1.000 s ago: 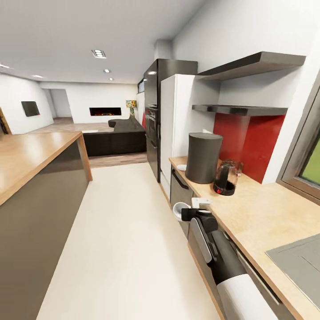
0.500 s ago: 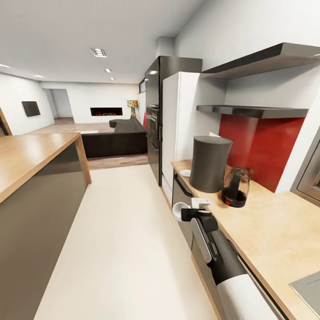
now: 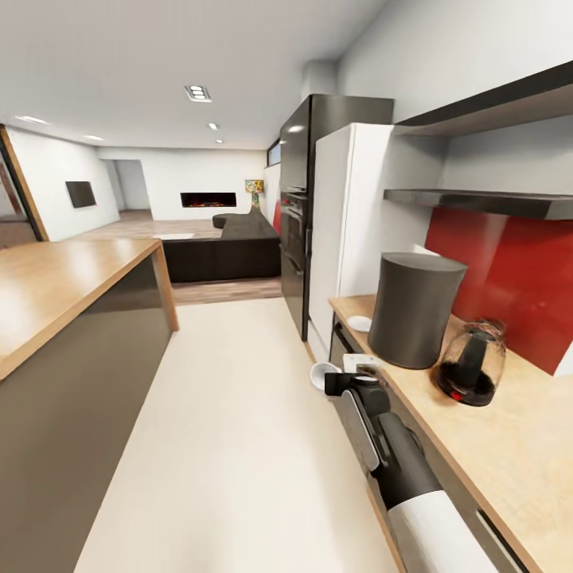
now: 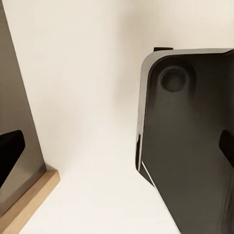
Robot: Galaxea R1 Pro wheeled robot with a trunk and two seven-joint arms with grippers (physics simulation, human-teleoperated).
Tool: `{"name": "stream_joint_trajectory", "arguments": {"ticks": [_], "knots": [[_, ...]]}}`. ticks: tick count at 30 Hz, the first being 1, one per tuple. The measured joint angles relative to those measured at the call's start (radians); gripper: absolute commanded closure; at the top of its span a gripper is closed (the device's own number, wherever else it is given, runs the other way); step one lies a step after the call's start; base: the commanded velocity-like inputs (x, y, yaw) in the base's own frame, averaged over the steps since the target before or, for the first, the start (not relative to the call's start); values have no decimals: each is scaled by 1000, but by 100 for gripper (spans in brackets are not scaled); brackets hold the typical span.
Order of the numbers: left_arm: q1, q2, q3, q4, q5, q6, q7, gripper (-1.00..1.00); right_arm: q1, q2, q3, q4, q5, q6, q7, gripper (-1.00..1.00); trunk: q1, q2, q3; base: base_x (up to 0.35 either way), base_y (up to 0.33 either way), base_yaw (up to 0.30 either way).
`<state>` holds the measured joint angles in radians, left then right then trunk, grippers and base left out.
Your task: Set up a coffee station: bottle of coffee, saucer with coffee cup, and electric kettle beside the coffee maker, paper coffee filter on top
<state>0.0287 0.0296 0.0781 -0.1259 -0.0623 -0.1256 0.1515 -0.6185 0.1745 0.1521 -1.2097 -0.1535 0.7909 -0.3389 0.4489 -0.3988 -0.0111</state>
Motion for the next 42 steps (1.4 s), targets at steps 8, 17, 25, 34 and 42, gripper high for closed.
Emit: {"name": "stream_joint_trajectory", "arguments": {"ticks": [8,17,25,34,42], "knots": [[0,0,0,0,0,0,0,-100,1,0,0,0,0,0,0,100,0,0,3,336,90,257],[0,0,0,0,0,0,0,-100,1,0,0,0,0,0,0,100,0,-1,14,336,90,116],[0,0,0,0,0,0,0,-100,0,0,0,0,0,0,1,100,0,-1,18,337,90,4],[0,0,0,0,0,0,0,-100,1,0,0,1,0,0,1,100,0,-1,18,336,90,0],[0,0,0,0,0,0,0,-100,0,0,0,1,0,0,3,100,0,-1,18,336,90,0]]}}
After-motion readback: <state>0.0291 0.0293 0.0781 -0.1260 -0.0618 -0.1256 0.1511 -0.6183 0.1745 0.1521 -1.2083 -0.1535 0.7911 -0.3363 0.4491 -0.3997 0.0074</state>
